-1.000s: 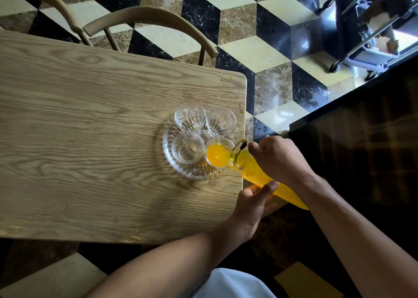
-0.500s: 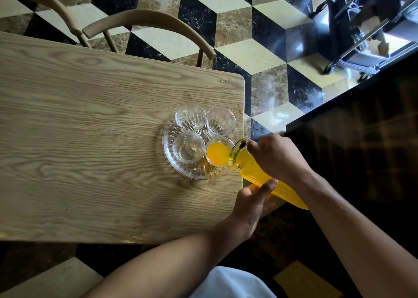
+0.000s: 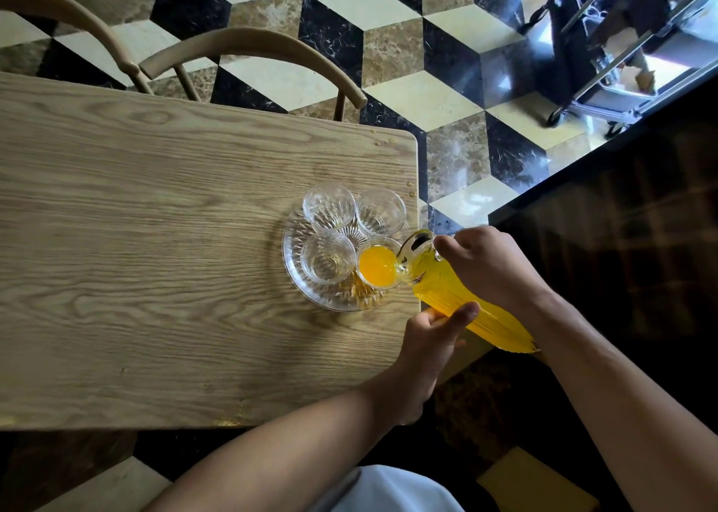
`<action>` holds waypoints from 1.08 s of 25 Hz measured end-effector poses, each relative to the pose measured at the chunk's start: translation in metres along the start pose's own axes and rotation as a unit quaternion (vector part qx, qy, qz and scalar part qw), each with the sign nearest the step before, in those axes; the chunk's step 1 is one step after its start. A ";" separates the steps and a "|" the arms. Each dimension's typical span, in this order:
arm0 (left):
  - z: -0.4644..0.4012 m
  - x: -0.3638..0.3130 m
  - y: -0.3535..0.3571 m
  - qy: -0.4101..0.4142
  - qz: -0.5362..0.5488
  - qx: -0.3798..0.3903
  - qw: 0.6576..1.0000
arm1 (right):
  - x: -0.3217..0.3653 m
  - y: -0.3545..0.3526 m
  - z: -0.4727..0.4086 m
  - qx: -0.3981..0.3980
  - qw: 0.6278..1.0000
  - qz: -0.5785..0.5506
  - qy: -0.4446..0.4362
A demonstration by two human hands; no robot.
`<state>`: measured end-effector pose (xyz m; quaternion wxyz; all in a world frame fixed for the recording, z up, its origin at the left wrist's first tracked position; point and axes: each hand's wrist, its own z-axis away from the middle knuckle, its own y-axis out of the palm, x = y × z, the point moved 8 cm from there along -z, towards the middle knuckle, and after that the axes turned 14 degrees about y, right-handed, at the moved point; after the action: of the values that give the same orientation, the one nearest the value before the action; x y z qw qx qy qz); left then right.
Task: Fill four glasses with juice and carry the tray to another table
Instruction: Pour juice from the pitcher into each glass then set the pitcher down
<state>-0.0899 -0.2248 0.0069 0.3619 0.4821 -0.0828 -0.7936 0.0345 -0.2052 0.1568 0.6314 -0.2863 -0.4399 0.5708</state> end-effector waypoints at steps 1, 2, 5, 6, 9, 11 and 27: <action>-0.003 0.000 -0.003 0.006 -0.013 -0.004 1.000 | -0.001 -0.001 -0.001 0.003 1.000 -0.012 -0.003; -0.007 0.001 -0.005 0.009 -0.026 -0.008 1.000 | -0.002 -0.002 -0.002 0.005 1.000 -0.023 -0.006; -0.020 -0.001 -0.009 0.023 -0.038 -0.018 0.999 | -0.006 -0.005 -0.006 0.003 0.998 -0.061 -0.012; -0.024 -0.002 -0.009 0.030 -0.038 -0.019 0.999 | -0.007 -0.006 -0.009 0.001 0.997 -0.074 -0.014; -0.037 -0.005 -0.007 0.045 -0.046 -0.029 0.997 | -0.008 -0.012 -0.019 -0.003 0.996 -0.092 -0.020; -0.045 -0.010 -0.004 0.046 -0.049 -0.050 0.996 | -0.006 -0.016 -0.027 -0.002 0.995 -0.092 -0.025; -0.096 -0.017 0.017 0.043 -0.037 -0.086 0.995 | 0.031 -0.024 -0.083 -0.006 0.997 0.009 -0.081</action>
<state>0.0027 -0.2053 -0.0229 0.3753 0.4855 0.0197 -0.7893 0.1176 -0.1678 0.1476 0.5866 -0.2467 -0.4908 0.5951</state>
